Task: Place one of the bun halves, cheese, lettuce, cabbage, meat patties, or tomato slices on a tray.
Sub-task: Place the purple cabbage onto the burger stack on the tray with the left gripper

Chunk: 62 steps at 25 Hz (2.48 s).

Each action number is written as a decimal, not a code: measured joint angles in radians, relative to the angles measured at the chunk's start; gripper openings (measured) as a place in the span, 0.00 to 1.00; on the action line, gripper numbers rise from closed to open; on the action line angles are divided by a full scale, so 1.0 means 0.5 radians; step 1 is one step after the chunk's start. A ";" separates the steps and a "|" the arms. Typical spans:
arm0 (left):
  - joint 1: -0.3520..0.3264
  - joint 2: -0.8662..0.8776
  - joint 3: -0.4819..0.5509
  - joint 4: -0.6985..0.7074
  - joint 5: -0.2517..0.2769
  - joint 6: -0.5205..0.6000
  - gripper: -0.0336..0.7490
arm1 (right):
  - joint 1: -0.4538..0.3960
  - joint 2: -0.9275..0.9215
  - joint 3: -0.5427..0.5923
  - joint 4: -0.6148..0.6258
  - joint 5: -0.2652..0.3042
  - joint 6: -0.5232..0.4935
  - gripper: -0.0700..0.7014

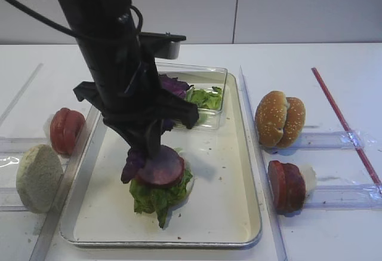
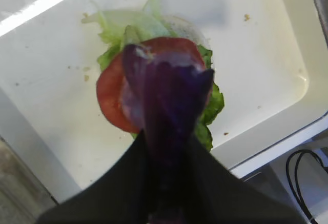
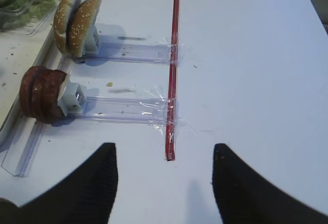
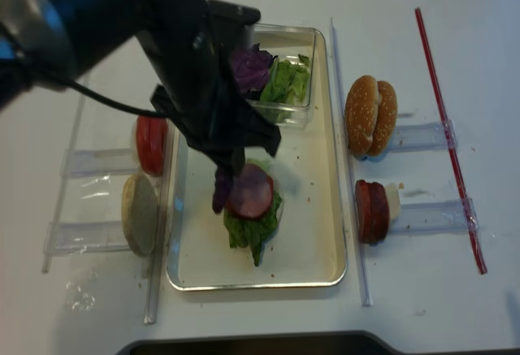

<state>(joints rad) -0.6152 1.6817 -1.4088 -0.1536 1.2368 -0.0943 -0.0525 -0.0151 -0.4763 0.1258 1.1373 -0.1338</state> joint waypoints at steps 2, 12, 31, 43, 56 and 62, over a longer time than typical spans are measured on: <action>-0.029 0.069 0.000 0.009 -0.007 0.000 0.18 | 0.000 0.000 0.000 0.000 0.000 0.000 0.65; -0.055 0.176 -0.052 0.054 -0.020 -0.004 0.18 | 0.000 0.000 0.000 0.000 0.000 -0.007 0.65; -0.064 0.176 -0.085 0.100 -0.023 -0.013 0.19 | 0.000 0.000 0.000 0.000 0.000 -0.007 0.65; -0.068 0.276 -0.085 0.100 -0.023 -0.013 0.29 | 0.000 0.000 0.000 0.000 0.000 -0.007 0.65; -0.068 0.276 -0.094 0.100 -0.023 -0.013 0.54 | 0.000 0.000 0.000 0.000 0.000 -0.016 0.65; -0.068 0.276 -0.223 0.100 -0.023 -0.013 0.65 | 0.000 0.000 0.000 0.000 0.000 -0.016 0.65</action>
<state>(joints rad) -0.6495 1.8195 -1.5205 -0.1037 1.2251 -0.1009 -0.0525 -0.0151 -0.4763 0.1258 1.1373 -0.1416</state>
